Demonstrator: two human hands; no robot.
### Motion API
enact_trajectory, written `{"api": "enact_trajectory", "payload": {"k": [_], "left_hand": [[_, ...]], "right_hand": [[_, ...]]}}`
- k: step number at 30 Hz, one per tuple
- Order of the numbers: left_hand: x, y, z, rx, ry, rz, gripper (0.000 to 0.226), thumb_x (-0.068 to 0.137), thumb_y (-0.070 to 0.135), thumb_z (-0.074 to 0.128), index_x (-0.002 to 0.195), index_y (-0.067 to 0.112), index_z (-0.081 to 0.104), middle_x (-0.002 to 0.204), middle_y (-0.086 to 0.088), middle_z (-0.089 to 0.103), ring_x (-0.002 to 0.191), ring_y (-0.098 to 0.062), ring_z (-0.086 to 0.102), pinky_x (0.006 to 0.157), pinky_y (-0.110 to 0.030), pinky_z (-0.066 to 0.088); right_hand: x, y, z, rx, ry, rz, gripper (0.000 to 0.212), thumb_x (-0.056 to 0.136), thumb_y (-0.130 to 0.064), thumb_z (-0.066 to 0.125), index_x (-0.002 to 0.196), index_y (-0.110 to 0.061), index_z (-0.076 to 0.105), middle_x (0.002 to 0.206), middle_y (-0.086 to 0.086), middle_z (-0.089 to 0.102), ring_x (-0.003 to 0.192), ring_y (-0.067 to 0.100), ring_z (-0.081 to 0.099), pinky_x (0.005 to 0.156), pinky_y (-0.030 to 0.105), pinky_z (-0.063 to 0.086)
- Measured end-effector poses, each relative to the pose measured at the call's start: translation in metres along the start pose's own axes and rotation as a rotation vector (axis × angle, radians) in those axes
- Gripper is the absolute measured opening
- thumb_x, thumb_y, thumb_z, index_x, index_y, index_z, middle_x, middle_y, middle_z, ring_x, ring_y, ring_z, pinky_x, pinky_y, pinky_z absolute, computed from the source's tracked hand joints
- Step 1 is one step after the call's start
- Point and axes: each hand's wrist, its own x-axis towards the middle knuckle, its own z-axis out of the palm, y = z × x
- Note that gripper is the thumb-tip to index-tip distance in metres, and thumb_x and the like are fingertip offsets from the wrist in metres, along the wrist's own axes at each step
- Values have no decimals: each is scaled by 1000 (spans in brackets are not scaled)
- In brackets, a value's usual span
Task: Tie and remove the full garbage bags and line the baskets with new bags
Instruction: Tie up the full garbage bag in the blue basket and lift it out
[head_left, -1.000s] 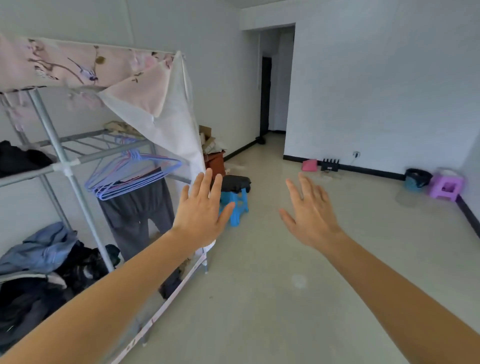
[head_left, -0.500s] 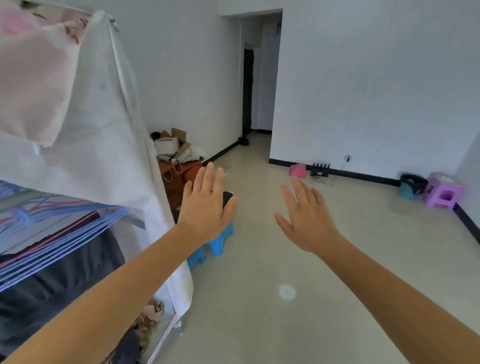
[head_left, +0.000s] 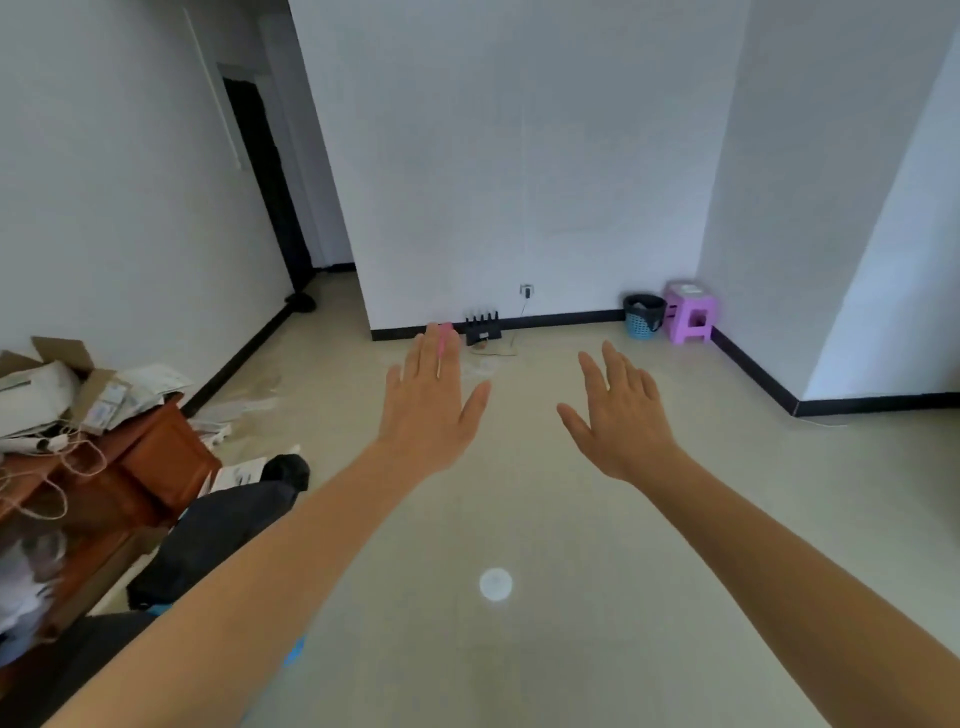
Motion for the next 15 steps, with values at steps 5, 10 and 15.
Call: {"api": "enact_trajectory", "payload": {"k": [5, 10, 15], "left_hand": [[150, -32, 61, -24, 25, -22, 71, 100, 53, 27, 154, 6, 19, 162, -16, 15, 149, -30, 17, 113, -48, 29], [250, -62, 135, -31, 28, 7, 72, 101, 54, 26, 155, 8, 16, 163, -14, 13, 149, -29, 15, 115, -46, 27], [407, -93, 220, -95, 6, 47, 74, 99, 53, 23, 155, 6, 14, 163, -17, 11, 149, -30, 16, 117, -45, 26]], "right_hand": [[164, 31, 42, 58, -4, 78, 72, 100, -55, 33, 156, -13, 16, 162, 21, 11, 149, 35, 15, 121, 48, 16], [267, 53, 97, 27, 9, 34, 72, 100, -55, 34, 156, -13, 18, 162, 20, 11, 149, 34, 17, 120, 47, 18], [412, 93, 162, -37, -38, 67, 72, 100, -55, 33, 156, -14, 17, 163, 18, 9, 147, 34, 20, 119, 47, 20]]}}
